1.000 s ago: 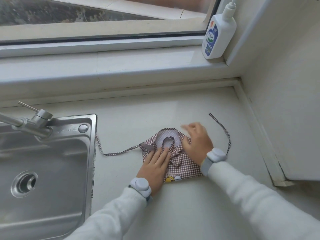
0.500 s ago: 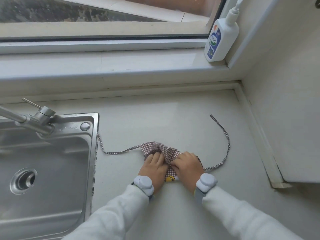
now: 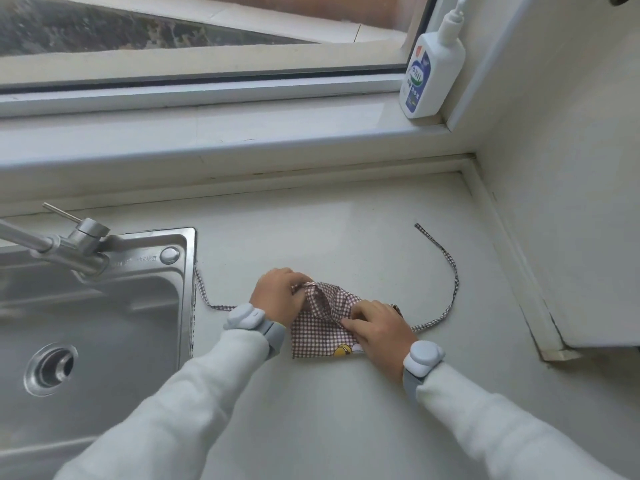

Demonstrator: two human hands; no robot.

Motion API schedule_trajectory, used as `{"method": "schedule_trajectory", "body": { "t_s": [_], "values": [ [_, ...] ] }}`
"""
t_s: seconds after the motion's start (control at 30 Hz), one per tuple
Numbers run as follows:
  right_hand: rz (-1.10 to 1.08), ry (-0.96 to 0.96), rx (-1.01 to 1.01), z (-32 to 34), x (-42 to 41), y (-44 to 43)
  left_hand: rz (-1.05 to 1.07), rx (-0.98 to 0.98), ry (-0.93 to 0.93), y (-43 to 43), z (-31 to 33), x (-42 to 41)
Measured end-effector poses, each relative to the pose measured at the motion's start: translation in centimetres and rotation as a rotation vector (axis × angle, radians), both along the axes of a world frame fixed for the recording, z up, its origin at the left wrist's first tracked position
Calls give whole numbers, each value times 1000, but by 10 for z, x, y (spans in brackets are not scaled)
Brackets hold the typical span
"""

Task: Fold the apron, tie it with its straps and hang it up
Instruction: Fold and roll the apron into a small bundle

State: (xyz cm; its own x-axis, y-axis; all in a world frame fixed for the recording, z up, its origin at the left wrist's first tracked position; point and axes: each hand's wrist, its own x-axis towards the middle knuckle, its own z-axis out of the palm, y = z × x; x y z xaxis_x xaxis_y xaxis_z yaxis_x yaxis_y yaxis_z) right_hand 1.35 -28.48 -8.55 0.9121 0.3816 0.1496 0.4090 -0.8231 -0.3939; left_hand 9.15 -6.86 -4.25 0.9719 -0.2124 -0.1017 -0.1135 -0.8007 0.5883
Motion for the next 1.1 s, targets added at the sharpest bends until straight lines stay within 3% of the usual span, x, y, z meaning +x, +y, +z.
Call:
{"method": "schedule_trajectory", "body": {
  "t_s": [0.17,0.3,0.4,0.5,0.57,0.67,0.77,0.87,0.97,1.1],
  "values": [
    [40,-4,-82,2,-2,2,-231,-64,-121,-29,-7,-33],
    [109,37,19,6,-5,-6,-472,78,-331,-39,-21,-65],
    [96,156,132,22,-12,-17,-541,255,-270,-29,-27,-86],
    [216,230,-23,24,-17,-23,-606,324,-212,-27,-35,-94],
    [272,139,-134,14,-16,-23,-619,303,-255,-25,-40,-89],
    [252,-102,-139,-1,-11,-25,-629,163,-338,-14,-46,-82],
    [244,-147,-128,-2,-11,-23,-609,84,-358,-6,-46,-74],
    [147,-97,-41,1,-9,-21,-585,101,-256,-1,-43,-62],
    [-20,4,-28,7,-3,-17,-394,121,-1,-5,-26,-44],
    [-225,335,-67,18,11,-11,-230,85,74,-20,-21,-23]
  ]
}}
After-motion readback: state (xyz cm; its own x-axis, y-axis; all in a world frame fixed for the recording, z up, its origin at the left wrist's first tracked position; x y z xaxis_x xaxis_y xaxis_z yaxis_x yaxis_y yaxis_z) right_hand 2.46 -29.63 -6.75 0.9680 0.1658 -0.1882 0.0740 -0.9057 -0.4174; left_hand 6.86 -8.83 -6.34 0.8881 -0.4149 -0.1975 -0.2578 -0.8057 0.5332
